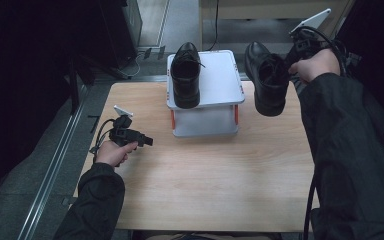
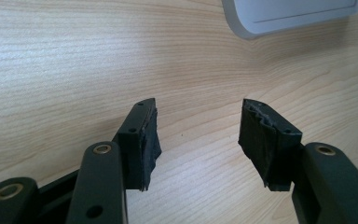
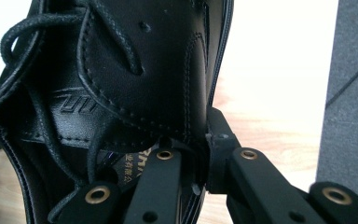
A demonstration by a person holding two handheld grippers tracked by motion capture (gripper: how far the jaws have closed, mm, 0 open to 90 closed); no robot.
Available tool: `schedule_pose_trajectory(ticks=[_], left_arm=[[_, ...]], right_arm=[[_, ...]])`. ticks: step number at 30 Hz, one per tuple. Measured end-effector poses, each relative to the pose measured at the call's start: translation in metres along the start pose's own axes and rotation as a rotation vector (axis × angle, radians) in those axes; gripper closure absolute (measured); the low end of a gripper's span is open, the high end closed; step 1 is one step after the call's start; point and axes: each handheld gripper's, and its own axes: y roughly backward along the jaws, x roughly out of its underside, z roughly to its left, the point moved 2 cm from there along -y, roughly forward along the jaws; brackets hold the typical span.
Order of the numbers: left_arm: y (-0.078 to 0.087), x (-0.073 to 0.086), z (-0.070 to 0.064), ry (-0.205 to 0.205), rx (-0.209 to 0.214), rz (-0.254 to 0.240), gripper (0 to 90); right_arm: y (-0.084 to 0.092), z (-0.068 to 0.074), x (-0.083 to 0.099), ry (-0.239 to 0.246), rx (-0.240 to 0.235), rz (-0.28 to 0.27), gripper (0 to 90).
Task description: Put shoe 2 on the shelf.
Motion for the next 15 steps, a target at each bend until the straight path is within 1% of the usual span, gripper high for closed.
schedule_pose_trajectory(ticks=[3,4,5,6,7,8,10,11,12,15], left_arm=[[0.002,0.003,0.002,0.002,-0.002,-0.004,46.5],[0.003,0.005,0.001,0.009,-0.002,-0.009,46.4],[0.003,0.005,0.002,0.005,-0.001,-0.009,46.4],[0.004,0.006,0.002,-0.001,-0.004,-0.009,46.4],[0.004,0.007,0.002,0.001,-0.001,-0.008,46.4],[0.004,0.008,0.002,0.006,0.002,-0.009,46.4],[0.002,0.008,0.001,-0.005,0.0,0.004,46.3],[0.001,0.009,0.0,-0.008,-0.002,0.003,46.3],[0.0,0.01,-0.002,-0.001,0.001,0.005,46.3],[0.0,0.011,-0.003,-0.014,-0.004,0.008,46.3]], right_arm=[[0.002,0.013,-0.009,0.007,-0.003,-0.007,86.6],[0.001,0.018,-0.013,0.011,-0.007,-0.006,86.6],[0.0,0.026,-0.017,0.021,-0.01,-0.003,86.5],[-0.001,0.029,-0.019,0.025,-0.012,0.0,86.6],[-0.002,0.034,-0.022,0.028,-0.013,0.004,86.6],[-0.005,0.042,-0.025,0.036,-0.007,0.007,86.6],[-0.008,0.052,-0.03,0.048,-0.005,0.007,86.5],[-0.011,0.059,-0.033,0.054,-0.007,0.009,86.5],[-0.013,0.063,-0.035,0.054,-0.009,0.01,86.5],[-0.02,0.076,-0.04,0.066,-0.013,0.013,86.5]])
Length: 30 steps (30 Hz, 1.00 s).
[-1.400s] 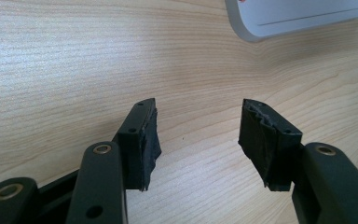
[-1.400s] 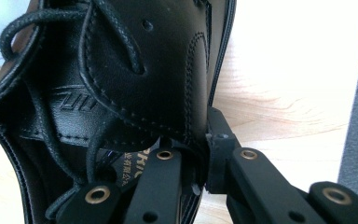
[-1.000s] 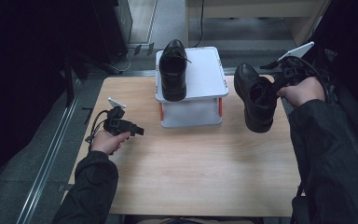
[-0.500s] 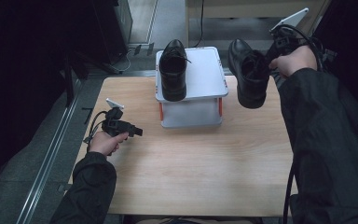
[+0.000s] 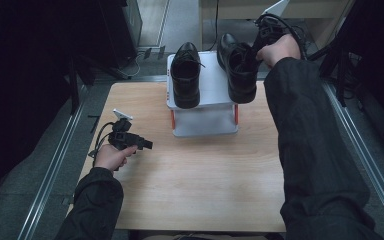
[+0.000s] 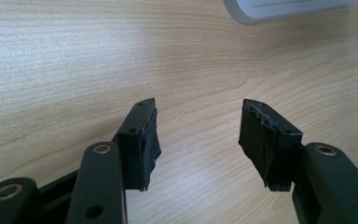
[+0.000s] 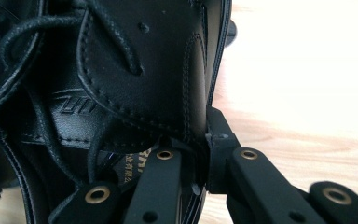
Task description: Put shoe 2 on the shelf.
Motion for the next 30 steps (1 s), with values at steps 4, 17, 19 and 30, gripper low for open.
schedule_pose_trajectory(ticks=[4,17,19,30], left_arm=[[0.0,0.002,0.0,-0.001,0.002,0.002,46.3],[-0.002,-0.001,-0.001,-0.006,0.007,0.007,46.3],[-0.002,-0.002,-0.001,-0.013,0.004,0.01,46.3],[-0.005,-0.004,-0.002,-0.017,0.0,0.011,46.4]], right_arm=[[-0.013,0.015,-0.007,0.006,0.009,0.007,86.5],[-0.03,0.05,-0.014,0.02,0.01,0.006,86.1],[-0.032,0.053,-0.013,0.028,0.013,0.011,86.0],[-0.033,0.062,-0.004,0.049,-0.027,0.034,80.6]])
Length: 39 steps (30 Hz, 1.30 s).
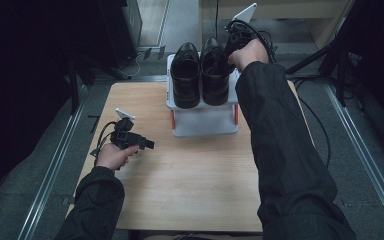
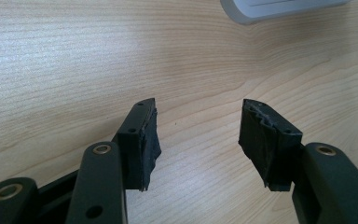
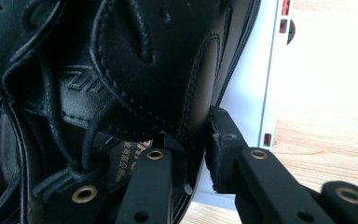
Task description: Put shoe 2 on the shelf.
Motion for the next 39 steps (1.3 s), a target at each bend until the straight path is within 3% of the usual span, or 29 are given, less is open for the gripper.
schedule_pose_trajectory(ticks=[18,24,32,39], left_arm=[[-0.001,-0.002,0.001,0.001,-0.006,0.007,46.2],[-0.002,-0.002,0.001,0.002,-0.005,0.007,46.2],[-0.002,-0.002,0.001,-0.002,-0.009,0.011,46.2],[-0.003,-0.002,0.0,-0.004,-0.011,0.014,46.1]], right_arm=[[-0.006,-0.004,0.008,0.017,-0.028,-0.023,75.5],[-0.007,-0.006,0.009,0.034,-0.027,-0.028,74.0],[-0.002,-0.008,0.01,0.074,0.002,-0.045,65.3],[0.008,-0.008,0.013,0.099,-0.038,-0.074,62.3]])
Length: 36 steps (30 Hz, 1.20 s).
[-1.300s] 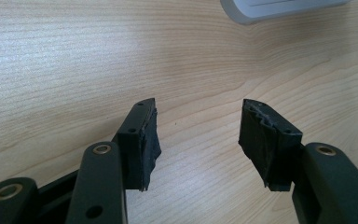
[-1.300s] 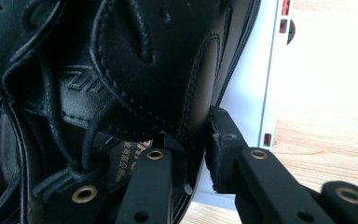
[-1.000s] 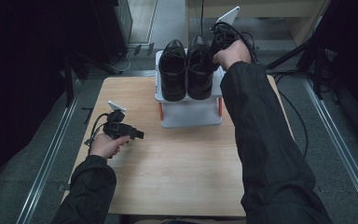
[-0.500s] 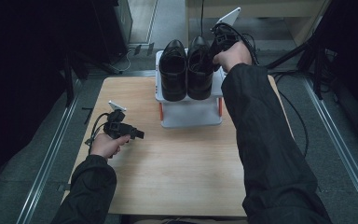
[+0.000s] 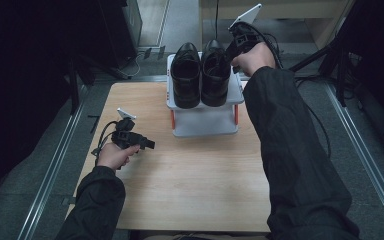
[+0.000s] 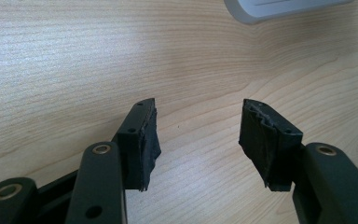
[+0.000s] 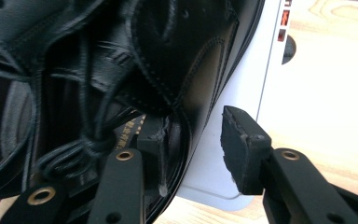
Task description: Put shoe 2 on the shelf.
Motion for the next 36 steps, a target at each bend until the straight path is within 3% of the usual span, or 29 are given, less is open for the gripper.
schedule_pose_trajectory(ticks=[8,14,21,24,32,36], left_arm=[[0.0,0.0,0.001,0.003,-0.003,0.0,46.2],[-0.001,0.0,0.0,-0.001,-0.004,0.004,46.2],[-0.002,-0.001,-0.001,-0.001,-0.006,0.006,46.3],[-0.002,-0.001,-0.001,-0.005,-0.008,0.007,46.3],[-0.003,0.0,-0.001,-0.007,-0.011,0.011,46.3],[-0.003,0.0,-0.001,-0.008,-0.011,0.011,46.3]], right_arm=[[0.006,-0.002,0.002,0.022,-0.002,-0.008,62.6],[-0.003,-0.001,0.004,0.029,-0.005,-0.001,70.3],[-0.01,0.005,0.002,-0.001,0.039,-0.001,78.1],[-0.008,0.006,0.003,0.03,0.059,-0.004,80.3],[-0.005,0.007,0.003,0.057,0.088,-0.003,82.6],[-0.005,0.009,0.004,0.048,0.074,-0.003,81.6]])
